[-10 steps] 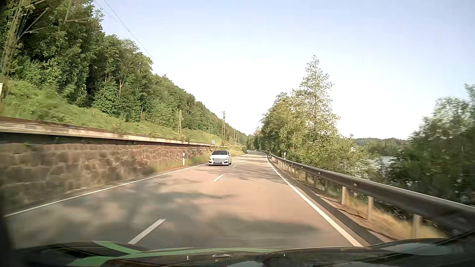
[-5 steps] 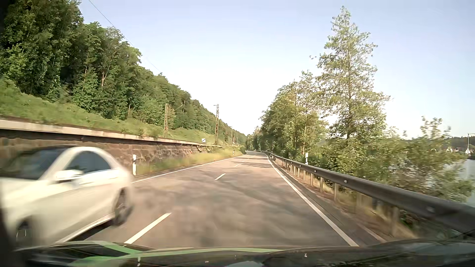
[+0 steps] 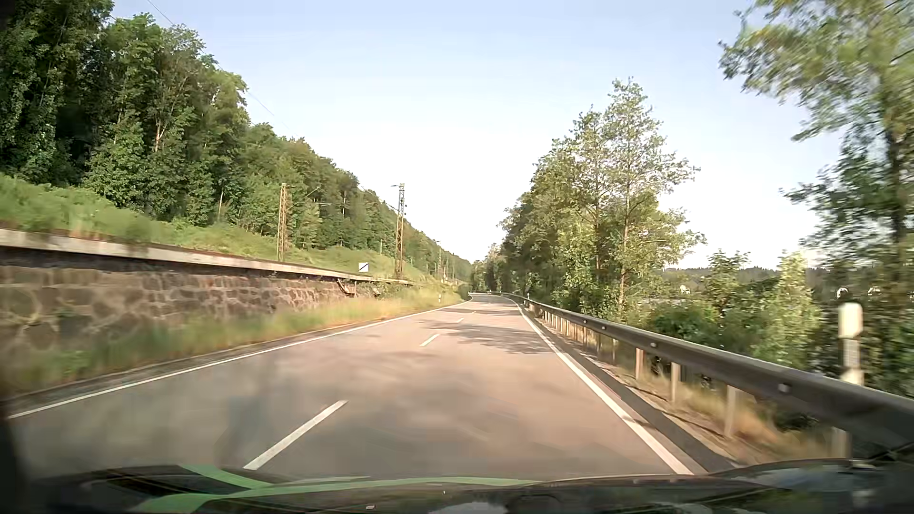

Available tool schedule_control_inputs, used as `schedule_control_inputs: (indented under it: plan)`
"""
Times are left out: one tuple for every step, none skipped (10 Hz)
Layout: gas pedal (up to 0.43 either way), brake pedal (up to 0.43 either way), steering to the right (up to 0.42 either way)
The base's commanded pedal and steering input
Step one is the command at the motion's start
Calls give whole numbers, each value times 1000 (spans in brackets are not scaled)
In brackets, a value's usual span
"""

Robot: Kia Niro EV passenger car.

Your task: Follow the waypoints while adhering to traffic rules and regulations

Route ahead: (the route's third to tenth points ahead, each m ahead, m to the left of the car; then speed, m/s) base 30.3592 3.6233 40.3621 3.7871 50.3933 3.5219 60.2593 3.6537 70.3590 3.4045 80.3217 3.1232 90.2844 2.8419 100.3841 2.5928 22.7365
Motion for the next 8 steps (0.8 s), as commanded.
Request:
schedule_control_inputs:
  plan:
    - [98,0,1]
    - [98,0,1]
    - [98,0,1]
    - [98,0,1]
    - [98,0,1]
    - [98,0,1]
    - [98,0,1]
    - [98,0,1]
